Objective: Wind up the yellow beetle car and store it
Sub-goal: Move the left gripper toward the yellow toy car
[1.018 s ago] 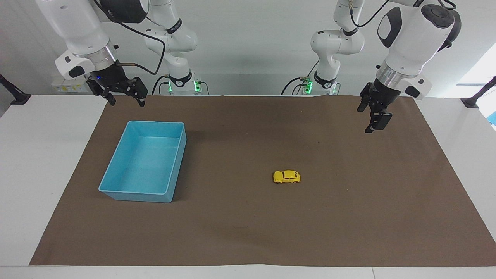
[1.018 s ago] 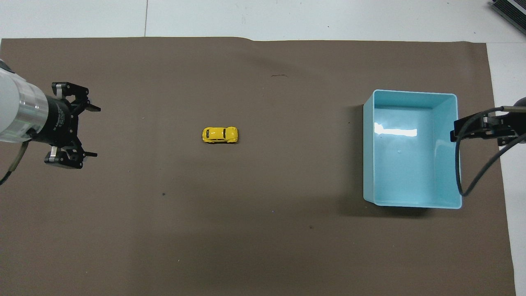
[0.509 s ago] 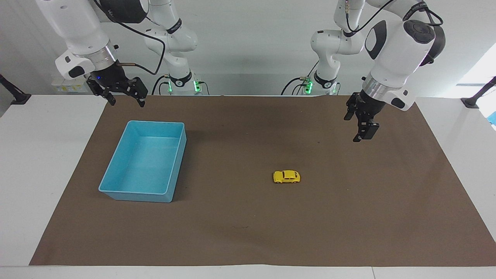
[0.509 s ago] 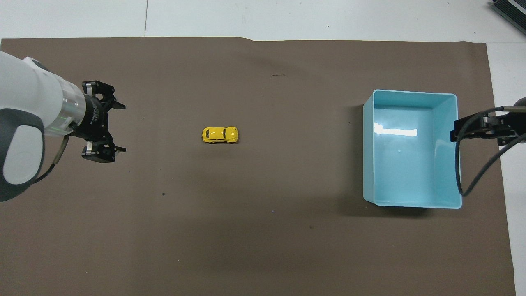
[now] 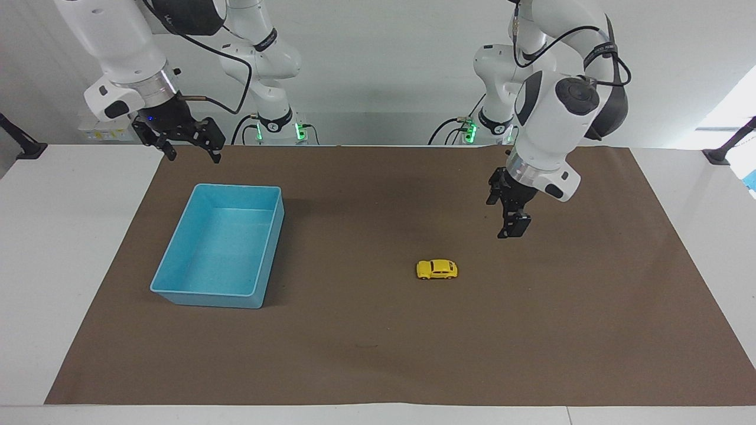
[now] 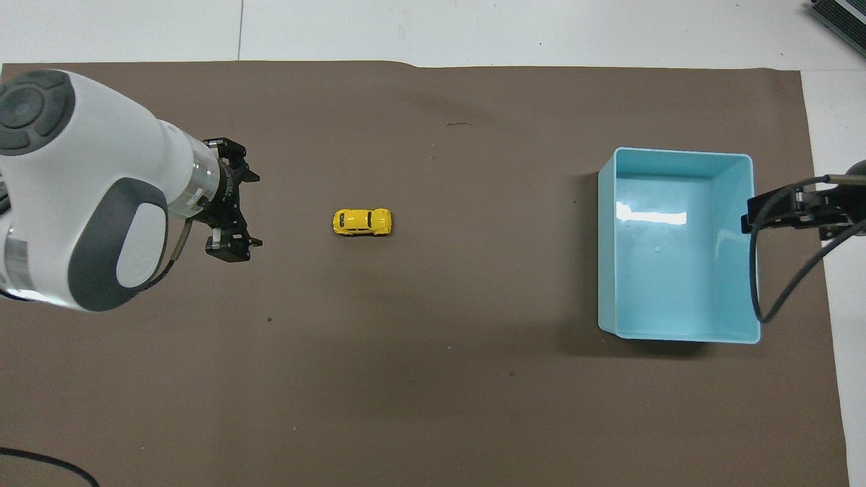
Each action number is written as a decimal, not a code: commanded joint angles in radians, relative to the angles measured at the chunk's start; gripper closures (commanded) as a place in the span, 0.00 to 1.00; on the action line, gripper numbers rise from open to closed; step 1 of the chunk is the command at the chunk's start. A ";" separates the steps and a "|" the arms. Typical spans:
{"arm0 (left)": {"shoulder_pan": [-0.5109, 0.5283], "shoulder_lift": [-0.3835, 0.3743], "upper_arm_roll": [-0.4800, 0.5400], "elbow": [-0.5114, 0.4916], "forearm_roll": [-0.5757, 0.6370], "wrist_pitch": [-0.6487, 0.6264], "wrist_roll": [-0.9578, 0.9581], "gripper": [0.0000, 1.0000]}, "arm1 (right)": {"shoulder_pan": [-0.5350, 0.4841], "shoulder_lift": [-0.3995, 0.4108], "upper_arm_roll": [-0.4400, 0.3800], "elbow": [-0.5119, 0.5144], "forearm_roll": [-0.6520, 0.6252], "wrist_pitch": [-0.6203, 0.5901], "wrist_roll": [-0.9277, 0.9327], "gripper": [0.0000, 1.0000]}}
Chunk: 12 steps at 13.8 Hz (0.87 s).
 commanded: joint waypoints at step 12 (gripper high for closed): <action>-0.145 0.232 0.020 0.000 0.007 0.236 -0.158 0.00 | -0.011 -0.009 0.009 -0.017 0.014 0.013 0.016 0.00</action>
